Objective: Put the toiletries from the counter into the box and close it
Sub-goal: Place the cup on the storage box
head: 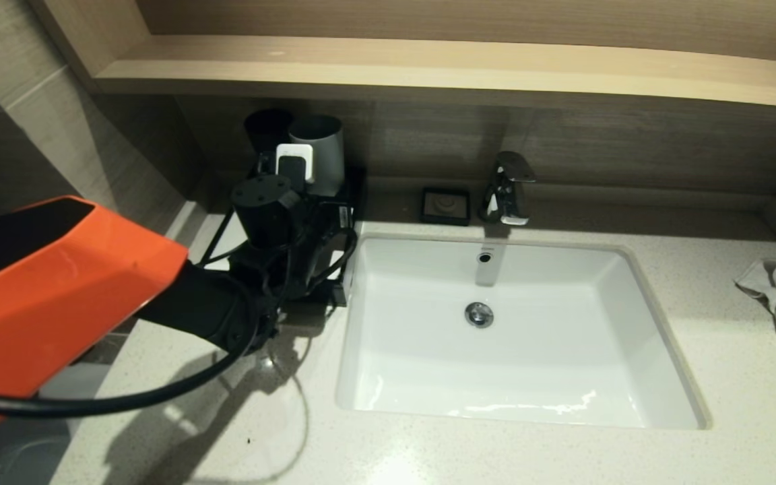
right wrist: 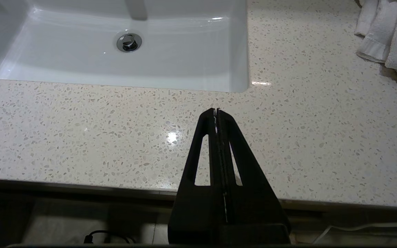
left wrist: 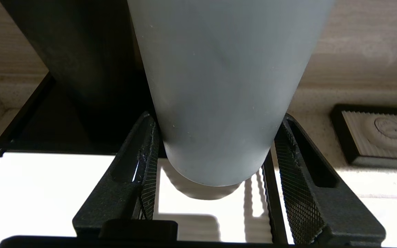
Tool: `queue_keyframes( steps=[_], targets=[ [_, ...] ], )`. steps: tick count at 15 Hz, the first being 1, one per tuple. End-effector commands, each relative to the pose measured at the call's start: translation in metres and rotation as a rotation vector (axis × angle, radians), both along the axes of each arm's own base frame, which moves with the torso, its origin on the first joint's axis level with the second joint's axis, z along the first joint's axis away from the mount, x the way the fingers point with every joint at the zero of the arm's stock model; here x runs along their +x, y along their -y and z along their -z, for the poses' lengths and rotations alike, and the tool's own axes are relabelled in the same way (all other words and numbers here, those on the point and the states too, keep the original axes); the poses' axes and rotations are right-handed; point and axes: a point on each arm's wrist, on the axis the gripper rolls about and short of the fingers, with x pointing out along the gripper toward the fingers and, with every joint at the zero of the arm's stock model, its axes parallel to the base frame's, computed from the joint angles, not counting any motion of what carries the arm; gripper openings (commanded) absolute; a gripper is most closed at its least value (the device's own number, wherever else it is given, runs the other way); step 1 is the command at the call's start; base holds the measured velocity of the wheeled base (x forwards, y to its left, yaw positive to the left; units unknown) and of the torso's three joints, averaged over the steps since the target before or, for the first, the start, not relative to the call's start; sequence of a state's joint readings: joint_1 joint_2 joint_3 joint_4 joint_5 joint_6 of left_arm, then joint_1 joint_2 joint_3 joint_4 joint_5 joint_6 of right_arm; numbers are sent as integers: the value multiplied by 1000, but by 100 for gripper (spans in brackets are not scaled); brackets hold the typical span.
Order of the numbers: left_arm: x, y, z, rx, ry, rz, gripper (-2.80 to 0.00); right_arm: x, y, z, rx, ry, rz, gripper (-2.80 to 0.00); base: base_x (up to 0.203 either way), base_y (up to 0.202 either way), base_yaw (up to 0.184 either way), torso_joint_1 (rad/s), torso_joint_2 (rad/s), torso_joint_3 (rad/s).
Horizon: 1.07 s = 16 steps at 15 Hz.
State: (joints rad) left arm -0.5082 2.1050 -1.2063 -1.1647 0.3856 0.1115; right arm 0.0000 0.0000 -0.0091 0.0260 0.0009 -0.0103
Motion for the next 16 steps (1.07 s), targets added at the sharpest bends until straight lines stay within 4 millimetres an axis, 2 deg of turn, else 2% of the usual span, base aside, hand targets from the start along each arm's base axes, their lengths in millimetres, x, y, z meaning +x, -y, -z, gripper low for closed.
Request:
queue_keyframes(
  steps=[1,16],
  targets=[
    [8,2,2,-6,11,-7,-280,0,0,0,0,0,-1,-280,0,0,0,0,0,0],
    [37,9,4,4,34,-32,-280,0,0,0,0,0,-1,-280,0,0,0,0,0,0]
  ],
)
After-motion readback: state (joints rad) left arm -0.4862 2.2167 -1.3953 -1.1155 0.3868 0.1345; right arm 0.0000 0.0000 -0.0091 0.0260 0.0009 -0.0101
